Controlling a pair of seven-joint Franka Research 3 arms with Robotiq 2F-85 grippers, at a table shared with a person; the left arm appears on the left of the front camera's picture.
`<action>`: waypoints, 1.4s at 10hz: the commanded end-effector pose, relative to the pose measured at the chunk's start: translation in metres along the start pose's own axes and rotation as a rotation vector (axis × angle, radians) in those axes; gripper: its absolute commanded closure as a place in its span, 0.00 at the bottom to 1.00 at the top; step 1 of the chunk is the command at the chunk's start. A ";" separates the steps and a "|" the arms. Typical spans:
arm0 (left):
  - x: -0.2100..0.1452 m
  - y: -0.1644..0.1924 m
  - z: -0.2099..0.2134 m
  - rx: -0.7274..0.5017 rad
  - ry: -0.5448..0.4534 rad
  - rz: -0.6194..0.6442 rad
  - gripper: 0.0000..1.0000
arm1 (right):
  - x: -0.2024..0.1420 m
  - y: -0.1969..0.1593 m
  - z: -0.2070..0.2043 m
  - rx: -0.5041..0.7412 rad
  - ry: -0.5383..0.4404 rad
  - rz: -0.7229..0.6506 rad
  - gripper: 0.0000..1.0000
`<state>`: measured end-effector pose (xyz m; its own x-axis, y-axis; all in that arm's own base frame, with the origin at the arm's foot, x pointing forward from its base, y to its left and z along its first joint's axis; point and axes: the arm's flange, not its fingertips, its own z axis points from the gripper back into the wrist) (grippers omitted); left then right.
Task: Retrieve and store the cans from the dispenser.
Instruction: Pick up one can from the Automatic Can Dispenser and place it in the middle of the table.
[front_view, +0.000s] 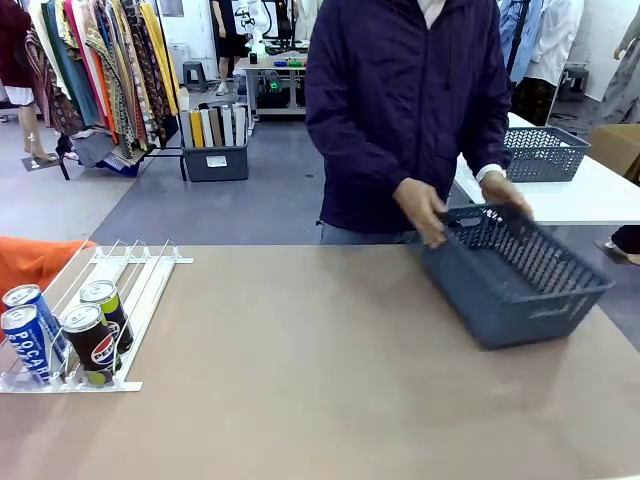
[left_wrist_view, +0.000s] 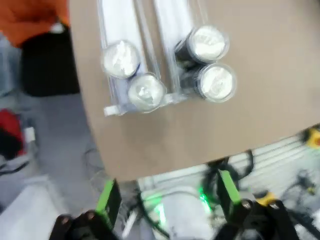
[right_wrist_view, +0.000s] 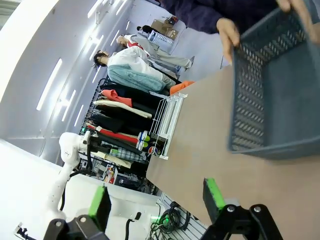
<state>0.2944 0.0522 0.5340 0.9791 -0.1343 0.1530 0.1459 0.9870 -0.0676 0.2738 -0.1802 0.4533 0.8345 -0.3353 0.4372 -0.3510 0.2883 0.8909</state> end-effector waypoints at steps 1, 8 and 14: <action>0.013 -0.003 -0.005 0.053 -0.004 0.022 0.00 | 0.004 0.002 -0.001 0.019 -0.023 0.019 0.00; 0.021 0.001 -0.047 -0.009 -0.024 0.193 0.00 | 0.004 0.002 -0.001 0.019 -0.023 0.019 0.00; 0.050 0.014 -0.118 0.022 0.021 0.337 0.00 | 0.004 0.002 -0.001 0.019 -0.023 0.019 0.00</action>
<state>0.3641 0.0542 0.4381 0.9817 0.1596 0.1040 -0.1475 0.9824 -0.1149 0.2735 -0.1807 0.4529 0.8348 -0.3366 0.4356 -0.3489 0.2885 0.8916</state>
